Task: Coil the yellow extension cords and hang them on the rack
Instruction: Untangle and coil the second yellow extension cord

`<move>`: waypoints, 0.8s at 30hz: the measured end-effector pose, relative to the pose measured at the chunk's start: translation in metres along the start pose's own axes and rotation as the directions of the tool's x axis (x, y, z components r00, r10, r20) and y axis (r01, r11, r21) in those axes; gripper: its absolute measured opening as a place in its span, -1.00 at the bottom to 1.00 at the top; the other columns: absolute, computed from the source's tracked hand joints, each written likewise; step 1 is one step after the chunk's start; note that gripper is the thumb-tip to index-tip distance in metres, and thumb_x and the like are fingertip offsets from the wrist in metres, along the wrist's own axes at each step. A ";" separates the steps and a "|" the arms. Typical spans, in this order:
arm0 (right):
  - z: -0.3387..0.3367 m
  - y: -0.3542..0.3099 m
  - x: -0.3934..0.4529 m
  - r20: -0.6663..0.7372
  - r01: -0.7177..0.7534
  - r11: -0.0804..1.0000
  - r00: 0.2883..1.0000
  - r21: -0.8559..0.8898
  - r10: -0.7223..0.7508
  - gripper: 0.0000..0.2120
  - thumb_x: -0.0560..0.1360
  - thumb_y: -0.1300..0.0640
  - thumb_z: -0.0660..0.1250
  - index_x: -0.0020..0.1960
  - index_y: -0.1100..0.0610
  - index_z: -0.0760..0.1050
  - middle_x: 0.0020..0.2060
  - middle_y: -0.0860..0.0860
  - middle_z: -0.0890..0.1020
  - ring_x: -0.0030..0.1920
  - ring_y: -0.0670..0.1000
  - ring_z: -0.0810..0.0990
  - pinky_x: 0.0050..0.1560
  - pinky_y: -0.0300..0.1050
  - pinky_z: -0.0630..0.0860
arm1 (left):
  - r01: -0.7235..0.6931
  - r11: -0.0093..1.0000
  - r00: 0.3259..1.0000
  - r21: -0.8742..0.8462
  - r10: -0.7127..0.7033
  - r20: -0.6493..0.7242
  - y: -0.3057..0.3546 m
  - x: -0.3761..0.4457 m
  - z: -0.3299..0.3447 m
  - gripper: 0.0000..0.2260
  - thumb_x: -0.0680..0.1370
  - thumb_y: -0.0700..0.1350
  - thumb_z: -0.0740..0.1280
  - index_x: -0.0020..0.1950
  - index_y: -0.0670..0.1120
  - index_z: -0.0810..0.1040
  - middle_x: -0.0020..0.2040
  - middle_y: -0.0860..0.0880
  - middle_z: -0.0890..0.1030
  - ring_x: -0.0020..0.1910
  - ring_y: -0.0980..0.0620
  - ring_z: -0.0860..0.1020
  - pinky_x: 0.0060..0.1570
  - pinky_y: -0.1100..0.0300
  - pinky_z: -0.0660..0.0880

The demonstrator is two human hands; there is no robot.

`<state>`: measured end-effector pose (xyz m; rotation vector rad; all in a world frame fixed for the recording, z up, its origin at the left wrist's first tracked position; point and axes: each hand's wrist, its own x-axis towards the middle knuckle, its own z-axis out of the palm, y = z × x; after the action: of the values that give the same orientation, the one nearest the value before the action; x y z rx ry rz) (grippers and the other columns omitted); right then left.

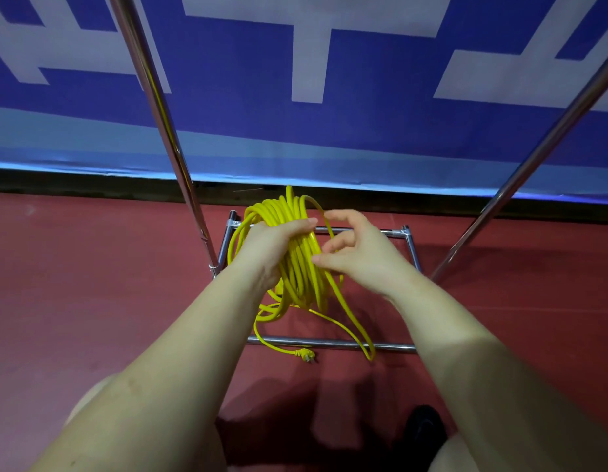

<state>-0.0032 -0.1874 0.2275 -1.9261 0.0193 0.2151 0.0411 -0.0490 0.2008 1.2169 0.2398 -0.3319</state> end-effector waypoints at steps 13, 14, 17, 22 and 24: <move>-0.035 0.029 -0.004 0.262 -0.051 0.727 0.913 -0.685 0.312 -0.87 0.50 0.27 0.33 0.02 0.18 0.59 -0.11 0.06 0.68 -0.14 -0.03 0.61 -0.02 -0.20 0.50 | 0.017 0.982 0.986 -0.187 -0.048 -0.159 0.025 0.017 -0.032 -0.91 0.45 -0.20 0.42 -0.19 -0.16 0.52 -0.27 -0.11 0.51 -0.31 -0.08 0.57 -0.21 -0.05 0.61; -0.040 0.029 -0.003 0.233 -0.109 0.781 0.921 -0.615 0.312 -0.87 0.49 0.30 0.34 0.02 0.21 0.58 -0.13 0.09 0.68 -0.19 -0.02 0.61 -0.08 -0.18 0.52 | 0.027 0.983 0.987 -0.181 -0.055 -0.148 0.025 0.016 -0.033 -0.90 0.46 -0.20 0.41 -0.19 -0.17 0.51 -0.27 -0.13 0.51 -0.31 -0.10 0.57 -0.18 -0.10 0.60; -0.053 0.024 -0.004 0.145 -0.282 0.909 0.930 -0.306 0.337 -0.93 0.52 0.32 0.29 -0.07 0.20 0.53 -0.24 0.09 0.64 -0.31 -0.05 0.61 -0.27 -0.24 0.54 | 0.041 0.983 0.991 -0.181 -0.063 -0.116 0.027 0.014 -0.036 -0.90 0.48 -0.22 0.38 -0.20 -0.17 0.49 -0.28 -0.14 0.49 -0.33 -0.11 0.55 -0.13 -0.15 0.58; -0.061 0.011 0.001 -0.010 -0.343 0.850 0.926 0.400 0.379 -0.98 0.52 0.26 0.28 -0.07 0.21 0.49 -0.38 0.04 0.67 -0.41 -0.10 0.66 -0.39 -0.29 0.58 | 0.049 0.989 0.998 -0.142 -0.053 -0.028 0.025 0.009 -0.035 -0.91 0.42 -0.26 0.39 -0.23 -0.19 0.50 -0.28 -0.18 0.47 -0.27 -0.18 0.54 -0.02 -0.28 0.51; -0.055 0.005 0.003 -0.028 -0.305 0.732 0.914 0.609 0.404 -0.92 0.54 0.25 0.25 -0.12 0.20 0.47 -0.47 -0.01 0.65 -0.43 -0.12 0.65 -0.44 -0.33 0.54 | 0.037 0.993 0.999 -0.108 -0.038 -0.008 0.022 0.005 -0.031 -0.85 0.30 -0.24 0.44 -0.21 -0.21 0.51 -0.26 -0.22 0.48 -0.19 -0.23 0.54 0.02 -0.35 0.46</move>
<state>0.0073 -0.2400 0.2417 -1.2806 0.5170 0.2726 0.0535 -0.0140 0.2083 1.1087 0.2862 -0.3409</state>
